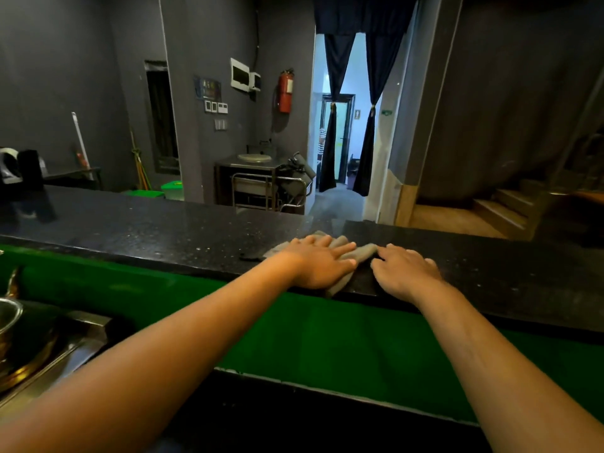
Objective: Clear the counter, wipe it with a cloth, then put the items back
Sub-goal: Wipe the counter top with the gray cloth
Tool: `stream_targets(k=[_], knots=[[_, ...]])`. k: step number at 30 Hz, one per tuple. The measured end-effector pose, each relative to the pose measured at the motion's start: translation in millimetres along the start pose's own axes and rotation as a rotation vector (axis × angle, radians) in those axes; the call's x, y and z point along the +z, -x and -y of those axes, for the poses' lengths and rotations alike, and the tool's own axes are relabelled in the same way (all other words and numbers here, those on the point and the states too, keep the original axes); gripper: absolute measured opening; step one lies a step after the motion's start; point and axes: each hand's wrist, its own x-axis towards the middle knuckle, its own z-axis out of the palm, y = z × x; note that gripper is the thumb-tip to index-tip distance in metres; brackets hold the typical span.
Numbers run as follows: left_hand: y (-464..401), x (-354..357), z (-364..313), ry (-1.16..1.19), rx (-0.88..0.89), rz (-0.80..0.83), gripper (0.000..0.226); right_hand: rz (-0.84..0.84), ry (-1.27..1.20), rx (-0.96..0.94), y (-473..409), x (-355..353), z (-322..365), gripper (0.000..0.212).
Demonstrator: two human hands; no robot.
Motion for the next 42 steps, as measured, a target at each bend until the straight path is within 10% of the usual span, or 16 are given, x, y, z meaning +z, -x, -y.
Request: stream_targets(k=[13, 20, 28, 32, 37, 42], knots=[[-95.8, -31.0, 50.9, 0.082, -0.300, 0.056, 0.056, 0.022, 0.037, -0.019, -14.6, 1.7, -52.4, 0.059], [-66.5, -12.1, -19.6, 0.014, -0.008, 0.040, 0.068, 0.005, 0.002, -0.001, -14.7, 0.0, -52.4, 0.053], [23.7, -5.9, -43.8, 0.421, -0.058, -0.251, 0.078, -0.118, -0.177, 0.027, -0.2, -4.3, -48.9, 0.052], [44.1, -14.7, 16.3, 0.513, -0.337, -0.533, 0.055, -0.483, -0.245, -0.049, 14.1, -8.5, -12.8, 0.052], [45.4, 5.2, 62.9, 0.238, -0.562, -0.216, 0.058, -0.004, 0.072, -0.260, 10.6, 11.4, 81.7, 0.079], [48.7, 4.0, 59.3, 0.186, -0.475, -0.258, 0.057, 0.066, 0.081, -0.094, -31.3, -3.7, 24.1, 0.093]])
